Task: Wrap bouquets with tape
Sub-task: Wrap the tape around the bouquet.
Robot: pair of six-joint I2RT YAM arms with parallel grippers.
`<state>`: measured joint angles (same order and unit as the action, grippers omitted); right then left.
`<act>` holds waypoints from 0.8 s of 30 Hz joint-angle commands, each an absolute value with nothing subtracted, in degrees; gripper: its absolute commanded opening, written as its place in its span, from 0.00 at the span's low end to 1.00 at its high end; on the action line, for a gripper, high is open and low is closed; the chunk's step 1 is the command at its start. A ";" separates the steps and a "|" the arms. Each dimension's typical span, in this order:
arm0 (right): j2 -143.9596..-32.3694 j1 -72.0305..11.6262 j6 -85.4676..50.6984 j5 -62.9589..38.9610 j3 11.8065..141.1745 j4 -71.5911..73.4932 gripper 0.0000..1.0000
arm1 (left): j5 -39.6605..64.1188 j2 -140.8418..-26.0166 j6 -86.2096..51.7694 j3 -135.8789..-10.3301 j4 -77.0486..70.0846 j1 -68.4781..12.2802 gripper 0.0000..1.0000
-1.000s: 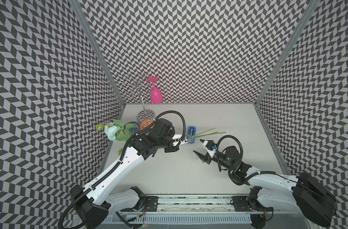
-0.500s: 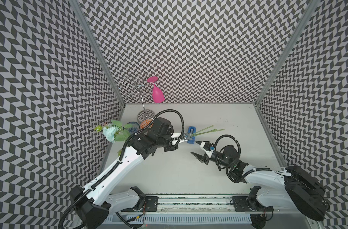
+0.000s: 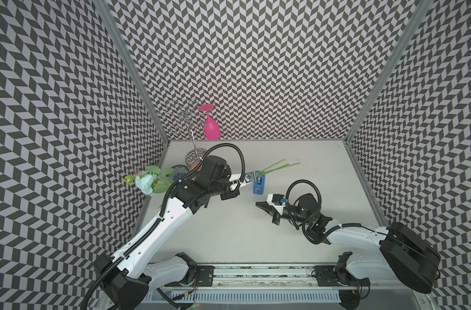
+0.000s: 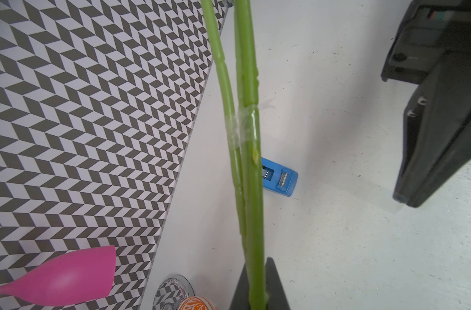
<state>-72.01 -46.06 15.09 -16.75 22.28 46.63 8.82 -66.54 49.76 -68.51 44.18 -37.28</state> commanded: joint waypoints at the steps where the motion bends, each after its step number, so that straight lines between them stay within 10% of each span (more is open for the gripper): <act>1: -74.52 -46.06 14.95 -26.56 25.00 50.70 0.60 | 9.58 -66.60 49.05 -70.67 42.80 -36.67 0.00; 12: -73.92 -46.14 12.57 -28.55 26.17 47.98 0.10 | 10.01 -65.22 48.36 -68.29 38.39 -34.09 0.00; 24: -67.49 -46.49 8.52 -31.12 29.36 42.71 0.00 | 8.83 -65.41 48.96 -65.67 36.48 -33.82 0.00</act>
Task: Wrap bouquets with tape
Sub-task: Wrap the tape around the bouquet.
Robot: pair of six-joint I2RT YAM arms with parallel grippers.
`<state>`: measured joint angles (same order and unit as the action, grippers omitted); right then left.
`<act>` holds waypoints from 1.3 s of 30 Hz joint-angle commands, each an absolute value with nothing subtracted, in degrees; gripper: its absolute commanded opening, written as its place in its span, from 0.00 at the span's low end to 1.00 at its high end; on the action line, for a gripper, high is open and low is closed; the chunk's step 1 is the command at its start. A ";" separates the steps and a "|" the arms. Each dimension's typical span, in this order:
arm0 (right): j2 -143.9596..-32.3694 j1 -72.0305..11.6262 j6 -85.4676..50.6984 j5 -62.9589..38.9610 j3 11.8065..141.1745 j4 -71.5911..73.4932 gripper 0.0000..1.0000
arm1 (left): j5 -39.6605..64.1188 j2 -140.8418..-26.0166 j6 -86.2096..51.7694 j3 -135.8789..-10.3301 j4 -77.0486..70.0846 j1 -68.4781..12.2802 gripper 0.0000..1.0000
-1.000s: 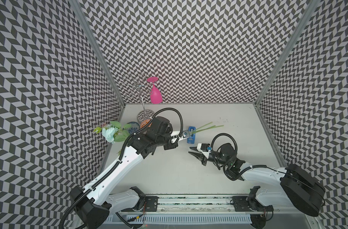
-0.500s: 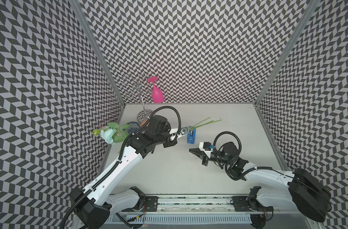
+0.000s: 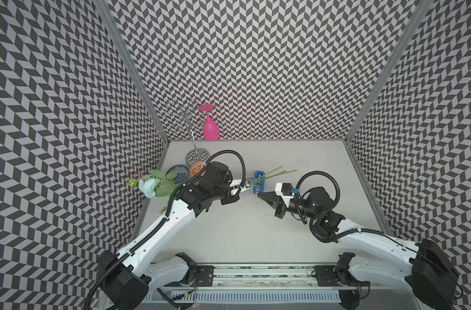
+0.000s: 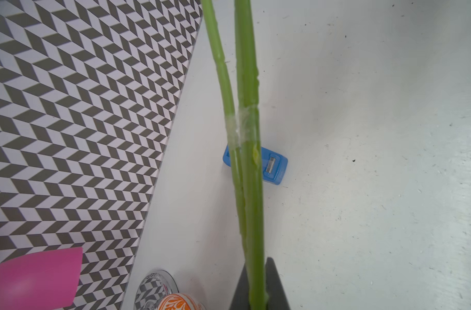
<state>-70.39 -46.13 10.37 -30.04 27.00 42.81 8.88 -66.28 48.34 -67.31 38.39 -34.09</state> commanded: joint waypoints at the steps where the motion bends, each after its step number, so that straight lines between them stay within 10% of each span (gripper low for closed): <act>1: -66.24 -46.50 8.01 -30.77 30.21 41.72 0.00 | 8.34 -65.26 49.23 -64.63 35.99 -33.84 0.00; 9: -62.78 -45.62 0.14 -14.72 38.67 30.61 0.00 | 8.07 -65.08 49.31 -60.44 34.45 -34.71 0.00; 24: -78.34 -32.50 0.15 -20.96 64.77 4.12 0.01 | 16.86 -63.52 51.93 -59.20 39.79 -36.81 0.00; 30: -82.40 -18.63 1.78 -24.79 69.06 -1.44 0.41 | 20.19 -60.98 52.46 -59.06 41.61 -37.01 0.00; 39: -56.81 -11.70 -1.35 -36.46 45.02 13.24 0.56 | 14.93 -63.45 49.89 -63.54 42.43 -36.62 0.00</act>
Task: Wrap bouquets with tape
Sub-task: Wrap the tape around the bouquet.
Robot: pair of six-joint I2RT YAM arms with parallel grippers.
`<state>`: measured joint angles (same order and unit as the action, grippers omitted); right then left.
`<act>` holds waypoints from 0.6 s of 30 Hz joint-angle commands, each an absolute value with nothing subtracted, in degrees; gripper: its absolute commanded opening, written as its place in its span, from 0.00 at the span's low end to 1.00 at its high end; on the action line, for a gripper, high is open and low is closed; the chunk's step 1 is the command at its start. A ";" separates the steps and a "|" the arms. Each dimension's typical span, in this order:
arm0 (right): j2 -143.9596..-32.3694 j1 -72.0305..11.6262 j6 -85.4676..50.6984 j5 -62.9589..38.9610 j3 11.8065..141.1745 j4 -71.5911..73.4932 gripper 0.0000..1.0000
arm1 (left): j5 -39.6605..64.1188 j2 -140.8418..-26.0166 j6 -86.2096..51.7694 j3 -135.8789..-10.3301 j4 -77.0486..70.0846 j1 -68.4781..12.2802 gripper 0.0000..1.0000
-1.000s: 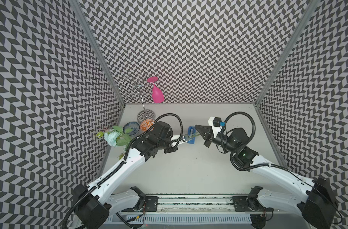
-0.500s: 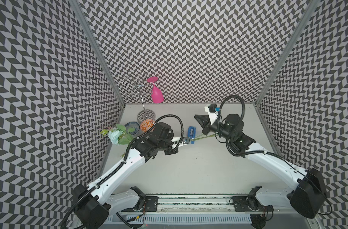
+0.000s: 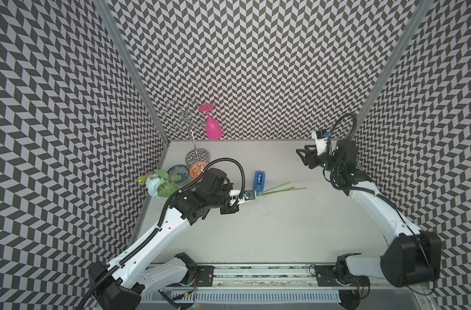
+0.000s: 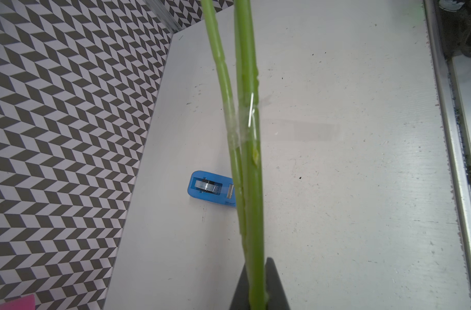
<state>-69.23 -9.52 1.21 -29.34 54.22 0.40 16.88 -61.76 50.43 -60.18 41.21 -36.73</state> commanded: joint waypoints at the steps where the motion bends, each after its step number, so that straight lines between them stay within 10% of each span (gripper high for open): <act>1: -51.11 -12.26 -3.47 -35.21 38.73 20.54 0.59 | 14.00 -64.79 49.25 -64.84 42.78 -36.51 0.00; 5: -38.84 -16.70 -5.41 -34.25 24.79 30.21 0.66 | 14.26 -67.88 48.18 -68.72 44.04 -36.19 0.00; 11: -48.74 -38.26 -0.98 -26.10 20.67 39.18 0.70 | 15.15 -68.31 47.55 -70.78 44.84 -35.43 0.00; 18: -48.55 -38.91 4.19 -10.97 27.29 30.58 0.71 | 12.45 -66.36 48.08 -68.52 43.71 -35.07 0.00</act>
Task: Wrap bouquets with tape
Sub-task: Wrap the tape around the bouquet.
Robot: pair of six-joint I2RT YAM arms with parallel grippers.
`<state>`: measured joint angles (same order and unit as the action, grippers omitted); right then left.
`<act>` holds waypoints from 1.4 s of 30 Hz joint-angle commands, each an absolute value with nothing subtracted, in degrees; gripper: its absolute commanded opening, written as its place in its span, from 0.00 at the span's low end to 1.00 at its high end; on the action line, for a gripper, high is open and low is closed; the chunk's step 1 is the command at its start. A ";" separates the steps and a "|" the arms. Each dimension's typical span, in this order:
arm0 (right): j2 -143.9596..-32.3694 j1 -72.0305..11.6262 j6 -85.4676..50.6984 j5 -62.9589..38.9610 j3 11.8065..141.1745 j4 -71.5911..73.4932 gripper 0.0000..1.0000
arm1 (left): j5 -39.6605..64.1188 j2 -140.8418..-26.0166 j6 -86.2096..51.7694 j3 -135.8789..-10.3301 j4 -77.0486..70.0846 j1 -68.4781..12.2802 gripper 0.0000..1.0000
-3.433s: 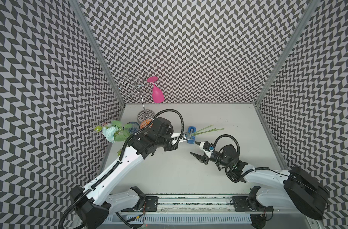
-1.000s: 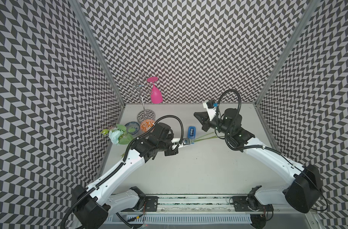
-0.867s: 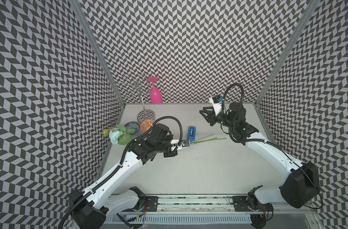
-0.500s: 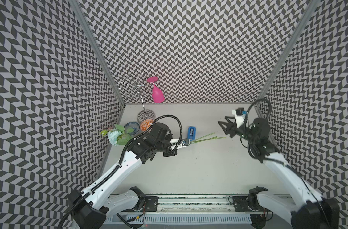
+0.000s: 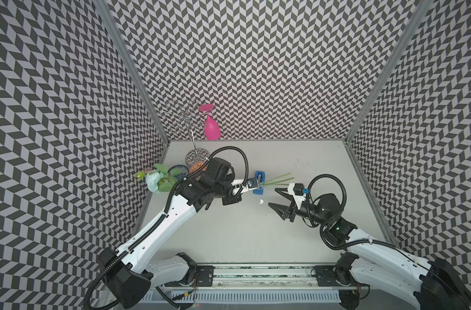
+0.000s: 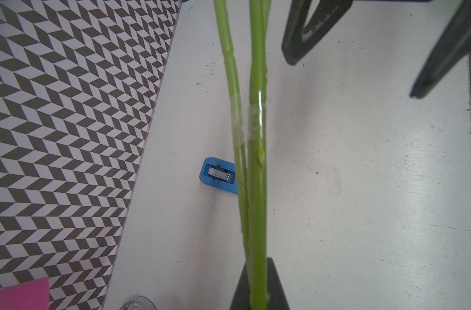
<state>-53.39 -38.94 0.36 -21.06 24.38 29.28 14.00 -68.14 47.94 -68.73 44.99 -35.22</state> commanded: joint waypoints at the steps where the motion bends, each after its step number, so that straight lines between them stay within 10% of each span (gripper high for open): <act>1: -46.11 -38.27 5.73 -8.10 28.04 27.92 0.72 | 11.52 -65.76 48.59 -67.28 42.86 -35.07 0.00; 8: -42.52 -33.22 3.69 -24.68 27.39 21.89 0.69 | 12.07 -66.17 47.62 -67.98 41.81 -33.78 0.00; 16: -38.97 -33.38 -5.42 -23.23 8.40 50.91 0.70 | 12.11 -69.00 44.57 -71.82 41.20 -32.08 0.00; 42: -80.44 -40.75 -4.55 -31.06 29.79 59.41 0.76 | 15.81 -69.57 46.23 -73.18 41.65 -32.25 0.00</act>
